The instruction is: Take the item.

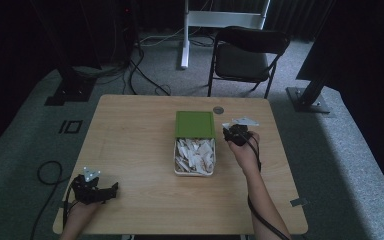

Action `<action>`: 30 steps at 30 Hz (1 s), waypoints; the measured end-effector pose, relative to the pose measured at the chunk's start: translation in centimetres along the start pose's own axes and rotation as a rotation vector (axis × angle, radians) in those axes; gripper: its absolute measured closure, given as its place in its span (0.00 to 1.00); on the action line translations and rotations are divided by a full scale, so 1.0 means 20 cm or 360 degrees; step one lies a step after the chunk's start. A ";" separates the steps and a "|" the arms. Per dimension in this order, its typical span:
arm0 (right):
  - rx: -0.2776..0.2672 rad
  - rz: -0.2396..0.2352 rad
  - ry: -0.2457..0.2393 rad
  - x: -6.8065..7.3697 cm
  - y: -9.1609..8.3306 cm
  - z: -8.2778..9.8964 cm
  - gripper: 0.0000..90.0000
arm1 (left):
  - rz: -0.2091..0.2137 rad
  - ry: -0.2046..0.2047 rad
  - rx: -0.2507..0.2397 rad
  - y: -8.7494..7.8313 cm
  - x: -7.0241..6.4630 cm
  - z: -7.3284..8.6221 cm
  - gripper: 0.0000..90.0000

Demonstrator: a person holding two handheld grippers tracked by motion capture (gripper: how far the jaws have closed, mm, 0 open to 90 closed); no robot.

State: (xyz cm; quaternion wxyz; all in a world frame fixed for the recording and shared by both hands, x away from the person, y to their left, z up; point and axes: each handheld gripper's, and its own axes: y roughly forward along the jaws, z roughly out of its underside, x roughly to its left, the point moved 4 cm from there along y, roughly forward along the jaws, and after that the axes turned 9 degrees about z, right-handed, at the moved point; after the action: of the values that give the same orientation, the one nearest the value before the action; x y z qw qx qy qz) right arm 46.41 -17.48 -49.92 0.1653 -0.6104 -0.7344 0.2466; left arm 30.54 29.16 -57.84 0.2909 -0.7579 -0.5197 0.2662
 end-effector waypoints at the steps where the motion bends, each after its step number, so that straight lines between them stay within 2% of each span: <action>1: 0.0004 0.0004 0.0002 0.00 0.02 0.01 0.84 | 0.0000 0.0000 0.0000 0.00 0.00 0.00 0.01; 12: 0.0108 0.0015 0.0036 -0.01 0.16 0.07 0.84 | 0.0000 0.0000 0.0000 0.00 0.00 0.00 0.01; 20: 0.0165 0.0026 0.0051 -0.02 0.23 0.11 0.84 | 0.0000 0.0000 0.0000 0.00 0.00 0.00 0.01; 26: 0.0217 0.0040 0.0105 -0.02 0.29 0.14 0.83 | 0.0000 0.0000 0.0000 0.00 0.00 0.00 0.01; 30: 0.0251 0.0055 0.0112 -0.02 0.33 0.16 0.83 | 0.0000 0.0000 0.0000 0.00 0.00 0.00 0.01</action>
State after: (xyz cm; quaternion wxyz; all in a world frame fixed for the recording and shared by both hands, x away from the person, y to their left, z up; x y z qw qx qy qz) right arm 50.09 -17.53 -56.16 0.2341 -0.6163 -0.6958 0.2848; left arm 30.54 29.16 -57.84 0.2910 -0.7579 -0.5197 0.2662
